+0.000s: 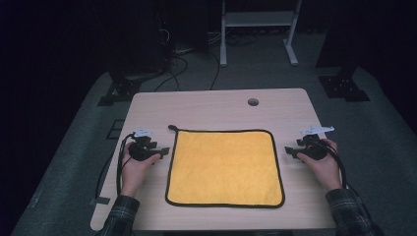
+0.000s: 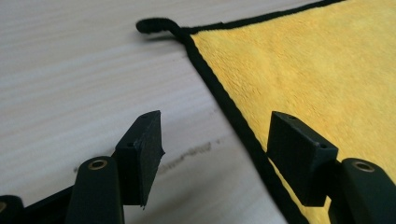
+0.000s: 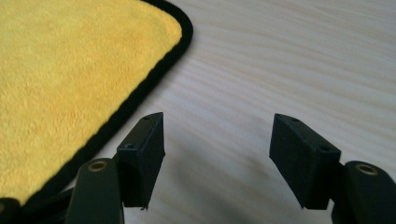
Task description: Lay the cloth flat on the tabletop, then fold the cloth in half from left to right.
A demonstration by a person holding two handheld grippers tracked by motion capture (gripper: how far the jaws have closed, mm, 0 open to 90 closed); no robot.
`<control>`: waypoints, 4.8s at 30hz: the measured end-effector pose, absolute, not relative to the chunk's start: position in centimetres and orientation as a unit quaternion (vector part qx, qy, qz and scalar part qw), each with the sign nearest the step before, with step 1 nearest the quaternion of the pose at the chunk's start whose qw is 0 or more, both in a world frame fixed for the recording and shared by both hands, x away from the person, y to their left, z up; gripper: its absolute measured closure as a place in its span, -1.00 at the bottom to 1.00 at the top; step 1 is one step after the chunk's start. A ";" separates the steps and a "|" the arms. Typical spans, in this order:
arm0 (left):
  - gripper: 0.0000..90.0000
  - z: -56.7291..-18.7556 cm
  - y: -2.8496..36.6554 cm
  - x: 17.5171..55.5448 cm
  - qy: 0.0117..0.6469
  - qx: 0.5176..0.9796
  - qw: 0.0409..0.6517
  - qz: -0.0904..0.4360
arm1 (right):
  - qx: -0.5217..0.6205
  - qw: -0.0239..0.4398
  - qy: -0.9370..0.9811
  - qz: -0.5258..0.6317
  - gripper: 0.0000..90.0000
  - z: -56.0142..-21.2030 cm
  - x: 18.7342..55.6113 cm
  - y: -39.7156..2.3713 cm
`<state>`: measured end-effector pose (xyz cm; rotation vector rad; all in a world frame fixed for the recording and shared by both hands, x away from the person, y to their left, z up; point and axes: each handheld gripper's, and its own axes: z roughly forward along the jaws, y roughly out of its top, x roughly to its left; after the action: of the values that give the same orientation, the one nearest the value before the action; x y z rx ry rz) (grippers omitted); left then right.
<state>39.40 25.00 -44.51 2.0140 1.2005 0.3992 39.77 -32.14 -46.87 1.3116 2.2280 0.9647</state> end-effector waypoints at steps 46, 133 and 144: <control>0.43 -47.2 21.9 36.5 0.437 0.807 0.364 0.157 | 0.480 0.208 0.778 0.348 -0.63 -48.6 38.6 -32.1; 0.91 -44.1 8.7 39.6 0.334 0.790 0.514 0.006 | 0.481 0.208 0.778 0.348 -0.64 -48.6 38.6 -32.1; 0.91 -44.2 6.1 40.0 0.318 0.794 0.518 -0.013 | 0.481 0.208 0.778 0.348 -0.64 -48.6 38.6 -32.1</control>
<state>39.96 6.12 -44.22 1.9044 0.7628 -0.0314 38.59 -32.11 -48.60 1.3382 2.1647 0.9676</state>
